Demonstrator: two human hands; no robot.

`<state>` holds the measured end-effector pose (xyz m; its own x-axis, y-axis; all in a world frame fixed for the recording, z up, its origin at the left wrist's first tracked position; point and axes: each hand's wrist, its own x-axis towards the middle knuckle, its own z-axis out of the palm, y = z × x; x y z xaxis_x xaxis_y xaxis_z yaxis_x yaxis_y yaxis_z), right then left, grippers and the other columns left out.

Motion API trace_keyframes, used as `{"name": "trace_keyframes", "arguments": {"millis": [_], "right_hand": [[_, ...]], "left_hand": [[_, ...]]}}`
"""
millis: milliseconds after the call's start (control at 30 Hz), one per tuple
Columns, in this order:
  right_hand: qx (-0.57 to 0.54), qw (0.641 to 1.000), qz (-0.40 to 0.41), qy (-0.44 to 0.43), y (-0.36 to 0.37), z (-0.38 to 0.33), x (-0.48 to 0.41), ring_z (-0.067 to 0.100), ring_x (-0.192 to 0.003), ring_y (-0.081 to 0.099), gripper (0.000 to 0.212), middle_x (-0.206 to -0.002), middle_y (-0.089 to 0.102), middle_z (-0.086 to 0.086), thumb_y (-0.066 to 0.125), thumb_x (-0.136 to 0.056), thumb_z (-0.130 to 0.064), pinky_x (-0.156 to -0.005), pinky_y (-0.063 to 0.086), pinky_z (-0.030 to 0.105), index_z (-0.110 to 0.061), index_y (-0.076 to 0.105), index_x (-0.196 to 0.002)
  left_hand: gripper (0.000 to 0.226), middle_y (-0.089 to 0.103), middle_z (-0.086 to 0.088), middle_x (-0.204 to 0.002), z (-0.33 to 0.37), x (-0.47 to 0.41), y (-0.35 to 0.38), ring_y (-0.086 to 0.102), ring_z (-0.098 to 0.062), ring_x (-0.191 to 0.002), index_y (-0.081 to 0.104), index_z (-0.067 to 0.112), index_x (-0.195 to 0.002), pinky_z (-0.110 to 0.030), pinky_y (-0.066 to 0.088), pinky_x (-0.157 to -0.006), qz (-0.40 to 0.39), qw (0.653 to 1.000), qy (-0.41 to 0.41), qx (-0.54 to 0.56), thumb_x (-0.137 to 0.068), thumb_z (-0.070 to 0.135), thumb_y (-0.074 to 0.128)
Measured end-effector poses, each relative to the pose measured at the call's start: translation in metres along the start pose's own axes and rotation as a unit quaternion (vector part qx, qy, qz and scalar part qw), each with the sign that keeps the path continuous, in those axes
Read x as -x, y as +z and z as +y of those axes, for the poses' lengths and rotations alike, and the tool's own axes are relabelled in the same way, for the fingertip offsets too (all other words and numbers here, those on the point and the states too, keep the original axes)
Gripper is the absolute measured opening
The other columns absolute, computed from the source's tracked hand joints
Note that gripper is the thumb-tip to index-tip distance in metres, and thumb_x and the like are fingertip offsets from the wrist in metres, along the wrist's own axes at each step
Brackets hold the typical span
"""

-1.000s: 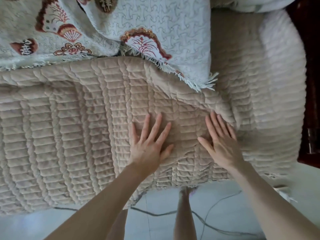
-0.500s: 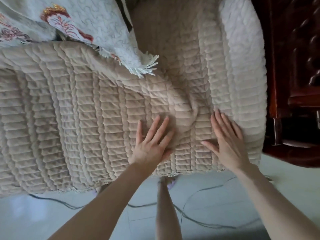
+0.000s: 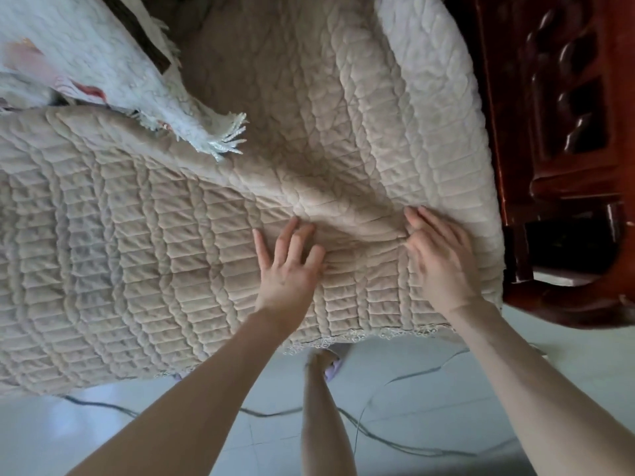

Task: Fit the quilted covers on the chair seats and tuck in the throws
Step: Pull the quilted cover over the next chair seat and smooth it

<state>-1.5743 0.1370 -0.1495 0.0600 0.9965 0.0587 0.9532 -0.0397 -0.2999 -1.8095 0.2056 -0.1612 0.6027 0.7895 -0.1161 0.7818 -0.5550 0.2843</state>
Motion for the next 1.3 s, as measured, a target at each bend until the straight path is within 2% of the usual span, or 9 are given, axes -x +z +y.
{"name": "trace_keyframes", "arguments": {"millis": [167, 267, 400, 533, 600, 700, 800, 1100, 1300], "right_hand": [[0.006, 0.999, -0.037, 0.035, -0.009, -0.008, 0.0, 0.023, -0.144, 0.027, 0.041, -0.154, 0.034, 0.007, 0.055, -0.092, -0.034, -0.113, 0.023, 0.046, -0.009, 0.056, -0.125], [0.029, 0.989, -0.105, 0.095, -0.015, 0.009, 0.004, 0.021, -0.147, 0.018, 0.065, -0.159, 0.021, 0.006, 0.04, -0.096, -0.05, -0.117, 0.013, 0.037, -0.013, 0.036, -0.148], [0.042, 0.987, -0.113, 0.105, -0.022, 0.008, 0.008, 0.025, -0.147, 0.018, 0.064, -0.158, 0.026, 0.008, 0.037, -0.095, -0.05, -0.116, 0.016, 0.043, -0.012, 0.039, -0.146], [0.023, 0.987, -0.091, 0.127, -0.029, 0.001, 0.003, 0.027, -0.15, 0.004, 0.066, -0.161, 0.014, 0.006, 0.04, -0.095, -0.049, -0.117, 0.011, 0.048, -0.015, 0.03, -0.15], [0.014, 0.984, -0.113, 0.137, -0.028, 0.002, -0.006, 0.025, -0.15, -0.005, 0.068, -0.162, 0.006, 0.006, 0.034, -0.096, -0.052, -0.119, 0.003, 0.047, -0.018, 0.022, -0.154], [0.009, 0.971, -0.168, 0.169, -0.02, 0.005, -0.018, 0.022, -0.149, -0.012, 0.072, -0.163, -0.003, 0.005, 0.017, -0.095, -0.059, -0.119, -0.009, 0.041, -0.02, 0.009, -0.155], [-0.019, 0.971, -0.135, 0.196, -0.016, -0.003, -0.021, 0.022, -0.149, -0.008, 0.069, -0.162, -0.001, 0.004, 0.022, -0.097, -0.055, -0.119, -0.008, 0.041, -0.017, 0.015, -0.155], [-0.007, 0.985, -0.068, 0.16, -0.017, -0.003, -0.086, 0.028, -0.149, 0.003, 0.063, -0.162, 0.011, 0.006, 0.04, -0.097, -0.034, -0.119, 0.001, 0.044, -0.016, 0.019, -0.154], [-0.005, 0.964, -0.132, 0.231, 0.001, 0.018, -0.111, 0.015, -0.148, -0.007, 0.066, -0.162, -0.003, 0.001, 0.016, -0.097, -0.052, -0.12, -0.004, 0.032, -0.021, 0.008, -0.155]], "left_hand": [[0.045, 0.039, -0.013, -0.14, 0.027, -0.018, -0.014, 0.033, -0.03, -0.134, 0.046, 0.013, -0.121, -0.073, 0.023, -0.105, 0.02, 0.999, 0.045, 0.004, -0.092, 0.047, 0.044], [0.064, 0.018, -0.009, -0.158, 0.032, -0.043, -0.022, 0.014, -0.03, -0.145, 0.032, 0.021, -0.147, -0.069, 0.009, -0.109, -0.063, 0.997, 0.022, -0.027, -0.093, 0.055, 0.038], [0.075, -0.011, 0.002, -0.161, 0.03, -0.049, -0.019, -0.007, -0.024, -0.149, 0.003, 0.031, -0.154, -0.063, 0.0, -0.115, -0.167, 0.985, -0.027, -0.04, -0.09, 0.064, 0.023], [0.073, 0.014, -0.005, -0.161, 0.025, -0.048, -0.023, 0.013, -0.032, -0.147, 0.018, 0.025, -0.153, -0.071, 0.014, -0.109, -0.138, 0.988, 0.019, -0.072, -0.092, 0.063, 0.026], [0.074, 0.015, -0.006, -0.161, 0.022, -0.056, -0.024, 0.01, -0.033, -0.147, 0.019, 0.024, -0.153, -0.072, 0.004, -0.108, -0.118, 0.988, 0.036, -0.097, -0.091, 0.064, 0.025], [0.081, -0.017, 0.0, -0.16, 0.025, -0.078, -0.024, -0.019, -0.031, -0.145, -0.007, 0.035, -0.152, -0.067, -0.017, -0.106, -0.185, 0.979, -0.006, -0.087, -0.083, 0.075, -0.002], [0.082, -0.032, 0.004, -0.155, 0.025, -0.086, -0.022, -0.032, -0.03, -0.141, -0.023, 0.04, -0.147, -0.067, -0.017, -0.106, -0.242, 0.967, -0.027, -0.079, -0.074, 0.076, -0.017], [0.079, 0.005, -0.002, -0.162, 0.02, -0.176, -0.051, 0.028, -0.031, -0.132, -0.006, 0.024, -0.155, -0.047, 0.031, -0.103, -0.102, 0.99, -0.096, -0.021, -0.098, 0.05, 0.043], [0.038, 0.037, -0.013, -0.134, 0.004, -0.213, -0.05, 0.055, -0.04, -0.099, 0.049, 0.023, -0.134, -0.046, 0.048, -0.07, -0.083, 0.994, -0.065, 0.003, -0.1, 0.038, 0.046]]}}
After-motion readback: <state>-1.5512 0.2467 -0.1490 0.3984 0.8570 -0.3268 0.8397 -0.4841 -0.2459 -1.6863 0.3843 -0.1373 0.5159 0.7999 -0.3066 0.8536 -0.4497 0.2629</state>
